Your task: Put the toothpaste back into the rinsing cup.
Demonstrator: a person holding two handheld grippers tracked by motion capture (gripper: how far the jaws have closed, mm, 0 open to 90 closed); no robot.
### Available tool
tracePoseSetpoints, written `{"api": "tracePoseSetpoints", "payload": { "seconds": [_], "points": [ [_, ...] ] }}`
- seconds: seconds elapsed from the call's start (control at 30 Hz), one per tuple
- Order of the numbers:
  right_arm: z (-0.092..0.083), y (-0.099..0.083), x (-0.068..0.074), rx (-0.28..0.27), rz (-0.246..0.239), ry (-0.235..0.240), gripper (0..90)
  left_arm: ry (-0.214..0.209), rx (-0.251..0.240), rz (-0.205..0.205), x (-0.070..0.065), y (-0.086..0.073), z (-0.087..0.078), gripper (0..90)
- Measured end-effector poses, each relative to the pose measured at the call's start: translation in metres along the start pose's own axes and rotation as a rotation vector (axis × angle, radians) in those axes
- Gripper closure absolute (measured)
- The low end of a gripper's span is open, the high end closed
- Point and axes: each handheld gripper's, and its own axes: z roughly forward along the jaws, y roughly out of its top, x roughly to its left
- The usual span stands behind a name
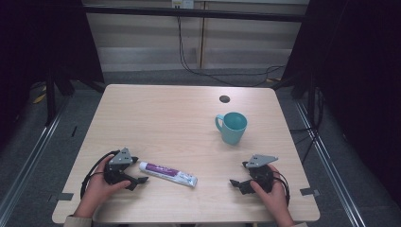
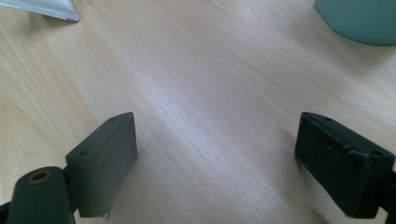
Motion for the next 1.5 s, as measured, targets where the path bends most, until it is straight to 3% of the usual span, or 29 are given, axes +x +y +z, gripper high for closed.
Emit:
{"api": "tracePoseSetpoints", "payload": {
  "seconds": [0.2, 0.33, 0.43, 0.5, 0.7, 0.87, 0.93, 1.0, 1.07, 1.1, 1.23, 1.5],
  "points": [
    [0.0, 0.0, -0.001, -0.001, -0.004, 0.005, 12.3, 0.003, 0.002, -0.001, 0.0, 0.001, 0.0, 11.5],
    [0.0, 0.0, -0.001, -0.001, -0.004, 0.006, 12.3, -0.001, 0.048, 0.005, 0.0, 0.007, 0.001, 11.8],
    [0.0, 0.0, -0.001, -0.002, -0.004, 0.006, 12.3, -0.019, 0.095, 0.042, 0.0, 0.014, 0.001, 15.5],
    [0.0, 0.0, -0.001, -0.001, -0.004, 0.006, 12.3, -0.017, 0.155, 0.1, -0.002, 0.021, 0.0, 15.4],
    [0.0, 0.0, -0.001, -0.002, -0.004, 0.006, 12.3, -0.053, 0.3, 0.19, -0.005, 0.046, 0.001, 15.1],
    [0.0, 0.0, -0.001, -0.002, -0.003, 0.006, 12.3, -0.07, 0.39, 0.284, -0.014, 0.067, 0.01, 14.8],
    [0.0, 0.0, -0.001, -0.002, -0.003, 0.006, 12.3, -0.085, 0.456, 0.34, -0.02, 0.078, 0.019, 15.1],
    [0.0, 0.0, -0.001, -0.002, -0.004, 0.006, 12.3, -0.087, 0.478, 0.356, -0.022, 0.081, 0.022, 15.6],
    [0.0, 0.0, -0.001, -0.002, -0.004, 0.006, 12.3, -0.113, 0.516, 0.414, -0.025, 0.086, 0.028, 24.2],
    [0.0, 0.0, -0.001, -0.002, -0.004, 0.006, 12.3, -0.109, 0.521, 0.411, -0.026, 0.086, 0.03, 30.1],
    [0.0, 0.0, -0.001, -0.002, -0.004, 0.006, 12.3, -0.124, 0.538, 0.422, -0.028, 0.09, 0.036, 34.1],
    [0.0, 0.0, -0.001, -0.002, -0.005, 0.007, 12.3, -0.144, 0.555, 0.495, -0.029, 0.097, 0.041, 42.4]
  ]
}}
